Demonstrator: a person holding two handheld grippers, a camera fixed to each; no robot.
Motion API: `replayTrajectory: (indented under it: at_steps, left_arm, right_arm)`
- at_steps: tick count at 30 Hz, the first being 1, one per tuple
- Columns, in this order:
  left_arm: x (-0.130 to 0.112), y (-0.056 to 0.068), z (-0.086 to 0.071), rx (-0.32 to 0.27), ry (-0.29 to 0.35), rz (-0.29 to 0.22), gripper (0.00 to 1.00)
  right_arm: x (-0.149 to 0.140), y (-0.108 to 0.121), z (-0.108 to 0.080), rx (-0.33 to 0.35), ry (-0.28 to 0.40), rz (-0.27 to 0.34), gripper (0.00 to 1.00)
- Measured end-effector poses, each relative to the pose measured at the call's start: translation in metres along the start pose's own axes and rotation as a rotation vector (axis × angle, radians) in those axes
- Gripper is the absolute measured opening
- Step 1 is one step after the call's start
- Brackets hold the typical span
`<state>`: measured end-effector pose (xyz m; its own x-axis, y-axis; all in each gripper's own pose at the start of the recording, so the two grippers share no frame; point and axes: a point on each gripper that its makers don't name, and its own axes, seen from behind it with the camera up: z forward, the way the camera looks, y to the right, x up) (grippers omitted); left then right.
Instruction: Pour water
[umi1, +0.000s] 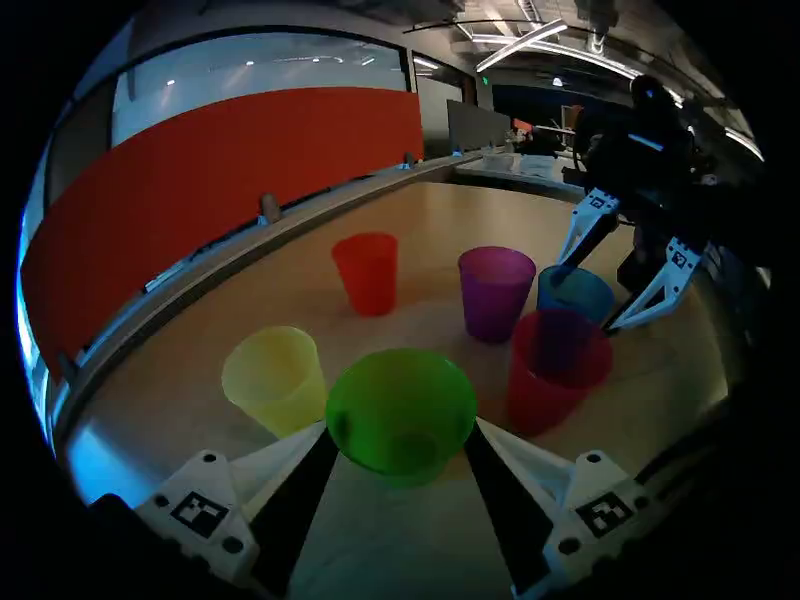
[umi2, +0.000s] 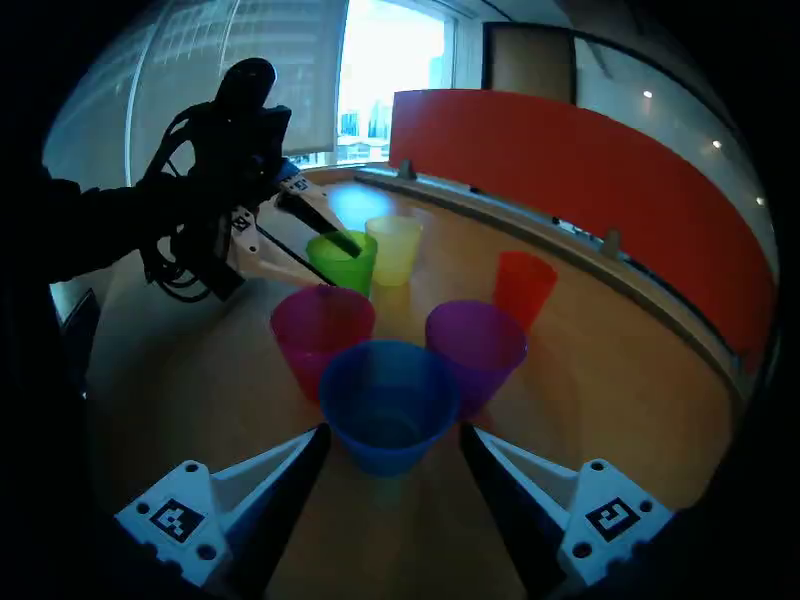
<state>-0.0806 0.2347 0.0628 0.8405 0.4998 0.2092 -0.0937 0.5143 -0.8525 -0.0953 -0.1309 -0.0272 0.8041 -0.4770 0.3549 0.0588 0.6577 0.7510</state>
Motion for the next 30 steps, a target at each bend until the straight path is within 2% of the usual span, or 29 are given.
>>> replayTrajectory:
  at_steps: [30]
  left_arm:
    - [0.007,0.004,-0.022,0.019,0.016,0.018,0.84]
  right_arm:
    - [0.012,-0.004,0.017,0.014,0.026,0.033,0.99]
